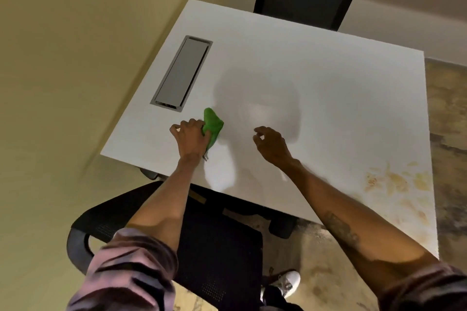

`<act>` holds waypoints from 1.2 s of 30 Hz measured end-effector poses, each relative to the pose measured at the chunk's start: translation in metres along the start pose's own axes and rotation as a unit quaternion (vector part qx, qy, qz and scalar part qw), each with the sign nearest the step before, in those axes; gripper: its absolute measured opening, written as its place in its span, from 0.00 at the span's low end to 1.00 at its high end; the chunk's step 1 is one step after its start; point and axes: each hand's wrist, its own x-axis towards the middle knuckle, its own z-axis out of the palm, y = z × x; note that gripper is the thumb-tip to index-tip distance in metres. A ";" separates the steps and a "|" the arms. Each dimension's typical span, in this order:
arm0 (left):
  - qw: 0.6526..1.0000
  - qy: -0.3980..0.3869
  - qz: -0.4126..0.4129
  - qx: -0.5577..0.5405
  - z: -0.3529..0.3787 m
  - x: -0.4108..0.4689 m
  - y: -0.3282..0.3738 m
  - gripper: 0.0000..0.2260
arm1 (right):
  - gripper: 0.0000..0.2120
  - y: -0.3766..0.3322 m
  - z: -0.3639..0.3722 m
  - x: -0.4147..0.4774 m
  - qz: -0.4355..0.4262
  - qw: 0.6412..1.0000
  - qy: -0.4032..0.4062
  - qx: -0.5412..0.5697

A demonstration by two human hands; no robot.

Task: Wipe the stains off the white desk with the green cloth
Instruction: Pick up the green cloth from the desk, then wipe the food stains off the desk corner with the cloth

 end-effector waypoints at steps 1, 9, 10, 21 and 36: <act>1.000 0.007 0.027 0.004 -0.002 -0.002 0.013 0.10 | 0.15 0.003 -0.004 -0.004 0.006 1.000 0.008 0.013; 0.976 0.055 0.211 0.006 0.000 -0.042 0.138 0.08 | 0.14 0.060 -0.044 -0.033 0.114 0.979 0.084 0.147; 0.970 0.062 0.233 0.005 0.003 -0.049 0.154 0.07 | 0.15 0.073 -0.049 -0.038 0.131 0.971 0.093 0.176; 0.904 -0.019 0.421 -0.066 0.014 -0.146 0.313 0.11 | 0.14 0.193 -0.109 -0.112 0.299 0.827 0.200 0.433; 0.868 -0.138 0.470 -0.081 0.055 -0.197 0.377 0.28 | 0.13 0.321 -0.137 -0.244 0.405 0.801 0.408 0.171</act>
